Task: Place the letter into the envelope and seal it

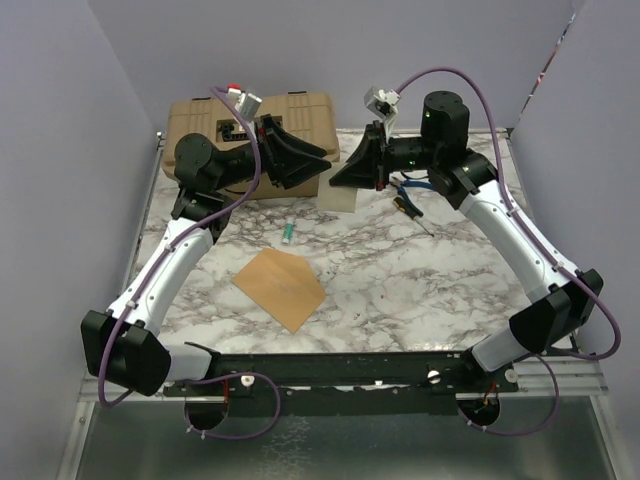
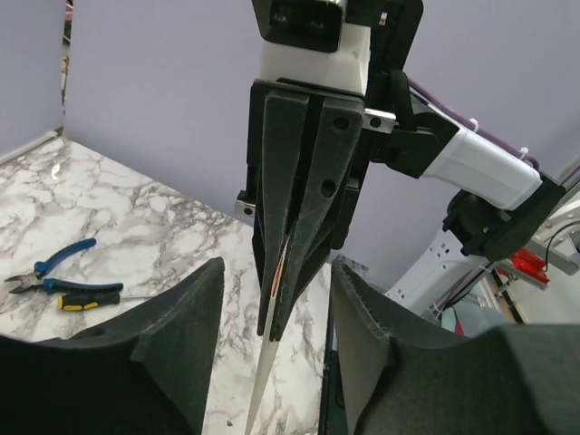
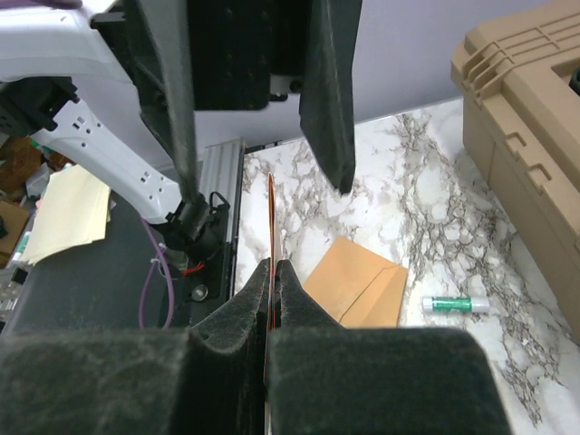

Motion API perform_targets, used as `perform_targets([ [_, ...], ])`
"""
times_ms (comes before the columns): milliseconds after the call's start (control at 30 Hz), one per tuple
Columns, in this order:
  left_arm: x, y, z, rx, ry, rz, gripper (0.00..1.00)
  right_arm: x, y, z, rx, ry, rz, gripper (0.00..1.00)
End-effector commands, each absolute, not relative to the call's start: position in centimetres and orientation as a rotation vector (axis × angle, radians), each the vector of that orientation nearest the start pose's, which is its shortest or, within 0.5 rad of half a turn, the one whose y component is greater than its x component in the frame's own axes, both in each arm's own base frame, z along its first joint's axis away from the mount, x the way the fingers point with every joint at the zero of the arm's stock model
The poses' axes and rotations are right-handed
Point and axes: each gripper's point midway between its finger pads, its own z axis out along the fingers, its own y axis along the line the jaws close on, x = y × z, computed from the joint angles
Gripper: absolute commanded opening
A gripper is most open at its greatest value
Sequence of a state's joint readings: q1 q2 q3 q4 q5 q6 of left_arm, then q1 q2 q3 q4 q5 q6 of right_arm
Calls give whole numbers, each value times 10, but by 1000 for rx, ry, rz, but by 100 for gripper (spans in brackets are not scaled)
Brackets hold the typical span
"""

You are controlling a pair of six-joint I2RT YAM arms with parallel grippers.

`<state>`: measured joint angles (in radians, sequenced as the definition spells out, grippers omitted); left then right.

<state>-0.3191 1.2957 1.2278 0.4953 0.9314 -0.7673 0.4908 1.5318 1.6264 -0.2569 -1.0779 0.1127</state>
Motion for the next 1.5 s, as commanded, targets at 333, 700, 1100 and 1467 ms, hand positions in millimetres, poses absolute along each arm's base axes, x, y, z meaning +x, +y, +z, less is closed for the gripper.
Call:
perform_targets([
  [333, 272, -273, 427, 741, 1358, -1496, 14, 265, 326, 409, -1170, 1404, 1410, 0],
  [700, 317, -245, 467, 350, 1291, -1288, 0, 275, 318, 413, -906, 1399, 1457, 45],
  [1100, 310, -234, 472, 246, 1236, -1335, 0, 276, 324, 440, -753, 1261, 1669, 43],
  [1467, 303, -234, 462, 274, 1242, -1332, 0, 309, 319, 421, -606, 1389, 1659, 30],
])
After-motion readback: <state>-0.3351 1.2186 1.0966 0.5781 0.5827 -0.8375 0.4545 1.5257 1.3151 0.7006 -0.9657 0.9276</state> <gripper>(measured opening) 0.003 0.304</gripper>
